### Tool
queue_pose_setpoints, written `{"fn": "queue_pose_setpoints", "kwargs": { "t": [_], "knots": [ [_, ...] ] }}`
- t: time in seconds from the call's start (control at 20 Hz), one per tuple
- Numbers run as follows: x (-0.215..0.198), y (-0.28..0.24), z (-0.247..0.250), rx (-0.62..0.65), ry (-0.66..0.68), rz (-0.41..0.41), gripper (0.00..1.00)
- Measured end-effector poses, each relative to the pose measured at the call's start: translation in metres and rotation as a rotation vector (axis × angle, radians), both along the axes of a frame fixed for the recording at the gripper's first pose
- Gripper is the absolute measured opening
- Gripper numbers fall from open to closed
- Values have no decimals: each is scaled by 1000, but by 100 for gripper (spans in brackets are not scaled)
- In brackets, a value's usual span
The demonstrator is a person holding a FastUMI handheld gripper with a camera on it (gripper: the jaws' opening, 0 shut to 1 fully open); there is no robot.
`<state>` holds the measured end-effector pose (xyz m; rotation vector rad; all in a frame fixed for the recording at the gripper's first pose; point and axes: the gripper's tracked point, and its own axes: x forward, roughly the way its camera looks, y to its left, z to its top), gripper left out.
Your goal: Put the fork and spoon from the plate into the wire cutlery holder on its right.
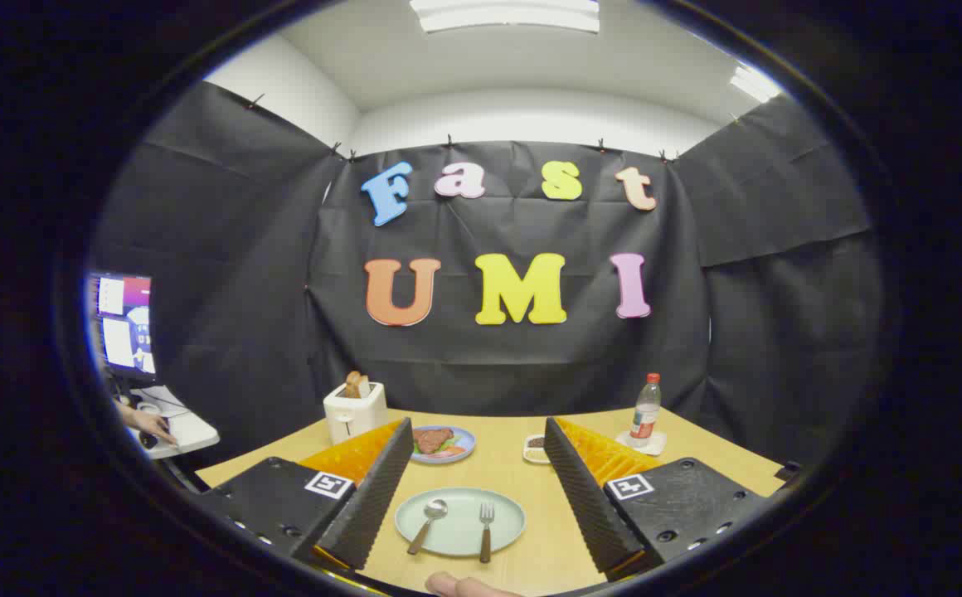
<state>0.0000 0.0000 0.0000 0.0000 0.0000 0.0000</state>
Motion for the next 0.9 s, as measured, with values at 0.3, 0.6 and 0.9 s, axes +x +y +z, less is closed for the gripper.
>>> {"fn": "queue_pose_setpoints", "kwargs": {
  "t": [0.3,0.6,0.9],
  "knots": [
    [0,-10,-4,19,20,-37,95],
    [4,-17,-7,24,42,-53,95],
    [5,-22,2,12,37,-60,95]
  ]
}}
